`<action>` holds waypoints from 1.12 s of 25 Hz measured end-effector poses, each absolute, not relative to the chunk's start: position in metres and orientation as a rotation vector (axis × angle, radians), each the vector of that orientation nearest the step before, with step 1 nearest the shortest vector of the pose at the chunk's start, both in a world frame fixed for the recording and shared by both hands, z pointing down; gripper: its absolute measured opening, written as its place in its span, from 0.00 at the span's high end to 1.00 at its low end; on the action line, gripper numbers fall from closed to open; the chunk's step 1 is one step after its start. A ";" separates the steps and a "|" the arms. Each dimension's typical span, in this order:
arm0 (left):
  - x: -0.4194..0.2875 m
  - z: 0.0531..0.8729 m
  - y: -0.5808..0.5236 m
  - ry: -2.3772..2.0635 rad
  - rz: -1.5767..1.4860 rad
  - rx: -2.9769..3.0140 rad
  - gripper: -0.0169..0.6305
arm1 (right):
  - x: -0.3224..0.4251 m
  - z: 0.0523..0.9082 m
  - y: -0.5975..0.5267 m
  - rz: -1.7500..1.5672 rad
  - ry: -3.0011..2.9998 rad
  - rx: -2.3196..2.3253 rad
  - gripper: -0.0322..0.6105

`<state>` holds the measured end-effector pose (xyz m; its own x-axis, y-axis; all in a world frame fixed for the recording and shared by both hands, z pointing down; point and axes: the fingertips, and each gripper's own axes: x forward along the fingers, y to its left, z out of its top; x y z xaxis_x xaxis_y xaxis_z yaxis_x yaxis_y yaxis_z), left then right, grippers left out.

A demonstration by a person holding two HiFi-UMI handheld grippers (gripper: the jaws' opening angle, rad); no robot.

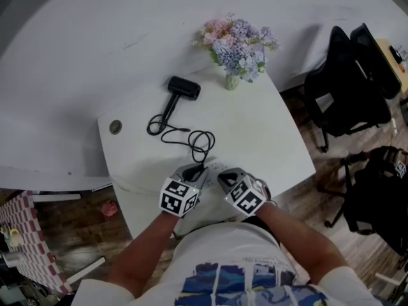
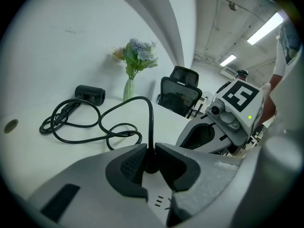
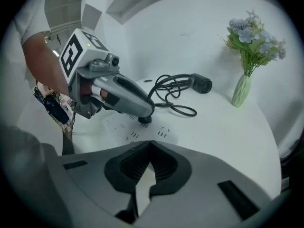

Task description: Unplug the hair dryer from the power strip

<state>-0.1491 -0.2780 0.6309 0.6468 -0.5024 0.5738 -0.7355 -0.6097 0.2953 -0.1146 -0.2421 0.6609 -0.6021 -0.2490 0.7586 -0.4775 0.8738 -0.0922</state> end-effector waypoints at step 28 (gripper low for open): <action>-0.185 0.555 -0.315 -1.117 0.409 2.406 0.89 | -0.101 0.626 -0.232 0.491 -2.440 0.591 0.95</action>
<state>-0.1849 -0.3149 0.5547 0.6275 -0.6402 0.4431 -0.7749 -0.5688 0.2757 -0.1008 -0.2316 0.6262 -0.7364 -0.2982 0.6073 -0.5099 0.8346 -0.2085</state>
